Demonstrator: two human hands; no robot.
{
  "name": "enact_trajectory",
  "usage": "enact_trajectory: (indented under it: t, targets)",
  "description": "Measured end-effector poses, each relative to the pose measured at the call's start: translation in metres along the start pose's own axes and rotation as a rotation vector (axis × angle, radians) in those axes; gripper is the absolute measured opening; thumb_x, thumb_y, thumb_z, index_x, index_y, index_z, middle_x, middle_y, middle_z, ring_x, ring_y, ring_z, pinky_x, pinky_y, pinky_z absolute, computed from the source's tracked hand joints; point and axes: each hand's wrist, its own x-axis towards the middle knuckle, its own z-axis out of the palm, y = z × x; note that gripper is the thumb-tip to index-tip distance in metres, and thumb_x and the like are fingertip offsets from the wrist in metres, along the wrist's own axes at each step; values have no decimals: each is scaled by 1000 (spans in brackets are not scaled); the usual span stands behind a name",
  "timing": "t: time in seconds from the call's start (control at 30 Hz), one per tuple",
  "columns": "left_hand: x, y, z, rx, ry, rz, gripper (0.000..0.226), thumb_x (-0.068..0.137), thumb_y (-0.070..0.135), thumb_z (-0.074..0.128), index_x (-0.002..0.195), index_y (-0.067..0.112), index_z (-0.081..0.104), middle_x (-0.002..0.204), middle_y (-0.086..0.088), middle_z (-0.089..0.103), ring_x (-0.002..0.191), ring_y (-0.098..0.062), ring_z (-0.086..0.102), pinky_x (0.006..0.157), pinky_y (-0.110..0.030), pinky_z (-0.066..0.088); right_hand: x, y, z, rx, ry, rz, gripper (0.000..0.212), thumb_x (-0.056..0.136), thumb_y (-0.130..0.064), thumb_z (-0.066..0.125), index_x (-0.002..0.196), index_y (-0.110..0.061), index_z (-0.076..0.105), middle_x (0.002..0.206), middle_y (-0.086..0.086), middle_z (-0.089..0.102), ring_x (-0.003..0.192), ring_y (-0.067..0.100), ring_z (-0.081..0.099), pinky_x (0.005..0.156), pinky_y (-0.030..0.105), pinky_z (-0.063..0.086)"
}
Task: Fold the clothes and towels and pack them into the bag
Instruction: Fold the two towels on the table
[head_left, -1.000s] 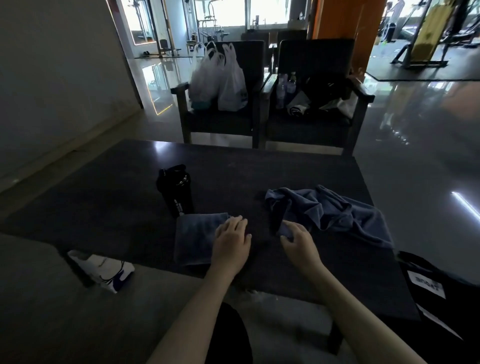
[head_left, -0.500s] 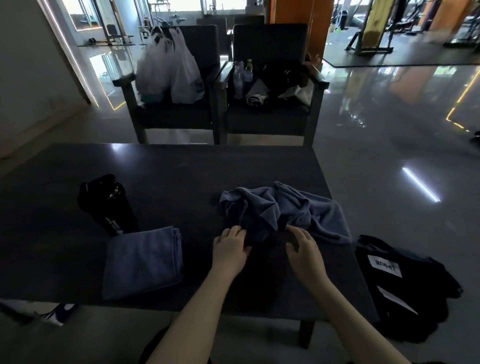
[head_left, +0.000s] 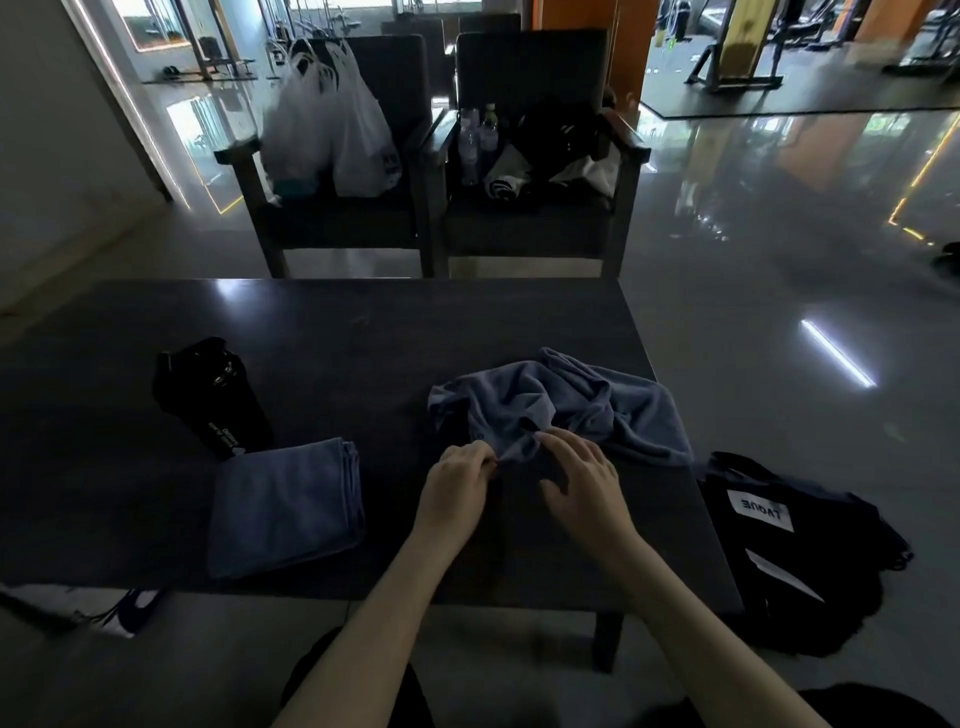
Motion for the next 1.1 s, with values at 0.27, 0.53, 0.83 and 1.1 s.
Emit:
enact_trajectory:
  t: [0.27,0.53,0.83,1.1]
  targets:
    - [-21,35,-45,-271,-89,11,12,95,22,55,99,12,62,89,2,64,79,-8,59,71,-23,49,-1,-27,-13,-142,-43,-201,32,87,-4,54,111,-20,69,125,-1,62,132,23,40,112,47,17]
    - [-25,40,-64,-224,-99,-35,10,87,19,66,92,10,65,89,0,57,77,-12,56,59,-9,41,-12,-33,-56,178,-97,-46,26,89,-7,57,77,-30,57,66,-13,56,60,3,55,62,14,40]
    - [-23,74,-66,-543,-129,-118,5,94,24,56,94,19,57,82,8,60,78,-6,58,65,-14,43,-16,-45,-77,409,-113,-28,34,93,-12,57,62,-25,51,54,-11,48,46,-1,46,48,11,34]
    - [-35,58,-49,-412,-388,-200,11,86,25,66,80,18,60,83,-2,64,79,-15,60,75,-32,50,-5,-47,-112,513,72,171,36,96,-20,53,71,5,62,56,10,54,52,7,49,44,15,32]
